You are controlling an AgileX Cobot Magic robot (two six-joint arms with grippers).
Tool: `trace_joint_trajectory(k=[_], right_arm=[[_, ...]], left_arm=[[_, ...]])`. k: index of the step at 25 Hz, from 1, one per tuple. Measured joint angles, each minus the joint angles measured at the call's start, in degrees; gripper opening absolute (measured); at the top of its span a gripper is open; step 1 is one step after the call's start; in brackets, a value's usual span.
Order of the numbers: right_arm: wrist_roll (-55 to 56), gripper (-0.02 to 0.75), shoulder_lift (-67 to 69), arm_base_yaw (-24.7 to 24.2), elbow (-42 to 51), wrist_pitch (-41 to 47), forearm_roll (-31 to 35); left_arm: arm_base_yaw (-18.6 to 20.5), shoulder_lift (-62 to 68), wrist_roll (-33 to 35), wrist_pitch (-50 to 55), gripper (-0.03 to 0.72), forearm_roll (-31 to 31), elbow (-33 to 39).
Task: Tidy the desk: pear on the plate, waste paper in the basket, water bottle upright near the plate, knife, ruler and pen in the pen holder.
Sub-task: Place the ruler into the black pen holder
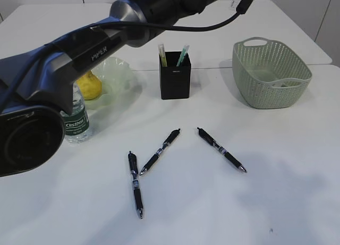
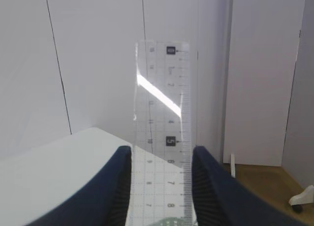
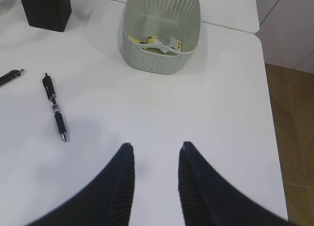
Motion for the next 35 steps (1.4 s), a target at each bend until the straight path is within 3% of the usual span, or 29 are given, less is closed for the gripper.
trace_joint_trajectory(k=[8, 18, 23, 35], right_arm=[[0.0, 0.261, 0.0, 0.0, 0.0, 0.0, 0.0], [0.0, 0.261, 0.0, 0.0, 0.0, 0.0, 0.0], [0.0, 0.261, 0.0, 0.0, 0.0, 0.0, 0.0], [0.0, 0.261, 0.0, 0.0, 0.0, 0.0, 0.0]], left_arm=[[-0.9, 0.0, 0.0, -3.4, 0.265, -0.6, 0.0], [-2.3, 0.0, 0.0, -15.7, 0.265, -8.3, 0.0], [-2.9, 1.4, 3.4, -20.9, 0.265, -8.4, -0.1], [-2.9, 3.2, 11.0, -21.6, 0.265, -8.5, -0.1]])
